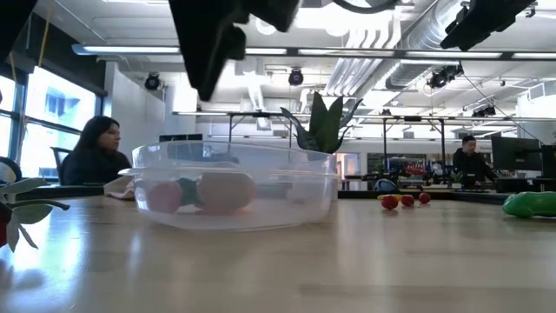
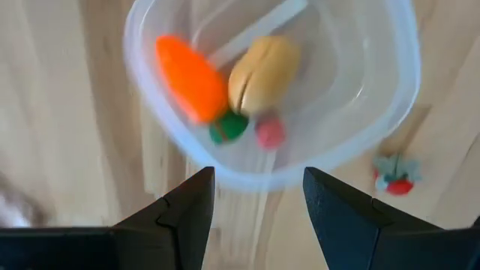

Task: Pick and placing Produce into tupperware
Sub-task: Put the strawberry into the transparent container

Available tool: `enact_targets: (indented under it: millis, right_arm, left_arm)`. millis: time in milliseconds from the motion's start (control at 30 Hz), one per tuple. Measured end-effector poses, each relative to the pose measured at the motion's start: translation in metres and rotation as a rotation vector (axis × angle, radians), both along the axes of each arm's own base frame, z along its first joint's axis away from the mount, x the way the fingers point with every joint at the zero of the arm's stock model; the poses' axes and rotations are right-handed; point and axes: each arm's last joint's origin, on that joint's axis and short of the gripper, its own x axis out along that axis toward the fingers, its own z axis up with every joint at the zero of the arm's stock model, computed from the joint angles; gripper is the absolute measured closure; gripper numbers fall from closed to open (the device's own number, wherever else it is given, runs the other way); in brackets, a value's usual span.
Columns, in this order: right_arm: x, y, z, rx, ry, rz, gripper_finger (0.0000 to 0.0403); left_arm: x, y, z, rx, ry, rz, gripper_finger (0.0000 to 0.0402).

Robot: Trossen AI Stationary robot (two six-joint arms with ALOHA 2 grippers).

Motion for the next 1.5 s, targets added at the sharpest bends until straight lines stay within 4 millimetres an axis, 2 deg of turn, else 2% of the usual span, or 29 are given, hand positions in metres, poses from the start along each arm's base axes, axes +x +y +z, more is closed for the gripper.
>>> enact_targets:
  millis: [167,300,400,633,833,1033,1200,1367,1500]
  right_arm:
    - [0.0,0.0,0.0,0.0,0.0,0.0,0.0402]
    - [0.0,0.0,0.0,0.0,0.0,0.0,0.0402]
    - [0.0,0.0,0.0,0.0,0.0,0.0,0.0402]
    - [0.0,0.0,0.0,0.0,0.0,0.0,0.0402]
    - [0.0,0.0,0.0,0.0,0.0,0.0,0.0402]
    - [0.0,0.0,0.0,0.0,0.0,0.0,0.0402]
    - [0.0,0.0,0.0,0.0,0.0,0.0,0.0402]
    - [0.0,0.0,0.0,0.0,0.0,0.0,0.0402]
    - [0.0,0.0,0.0,0.0,0.0,0.0,0.0402]
  left_arm:
    - [-0.009,-0.018,0.002,0.022,0.05,0.002,0.0208]
    - [-0.016,-0.048,0.002,0.051,0.037,-0.036,0.0208]
    - [-0.026,-0.074,0.002,0.134,0.008,-0.042,0.0208]
    - [-0.055,-0.125,0.012,0.295,-0.147,0.014,0.0208]
    - [-0.088,-0.15,0.018,0.377,-0.278,0.14,0.0208]
    - [-0.124,-0.164,0.016,0.37,-0.484,0.259,0.0208]
    - [-0.149,-0.167,0.009,0.242,-0.746,0.295,0.0208]
    - [-0.166,-0.155,0.002,0.113,-0.939,0.28,0.0208]
    - [-0.175,-0.139,-0.013,0.067,-0.987,0.288,0.0208]
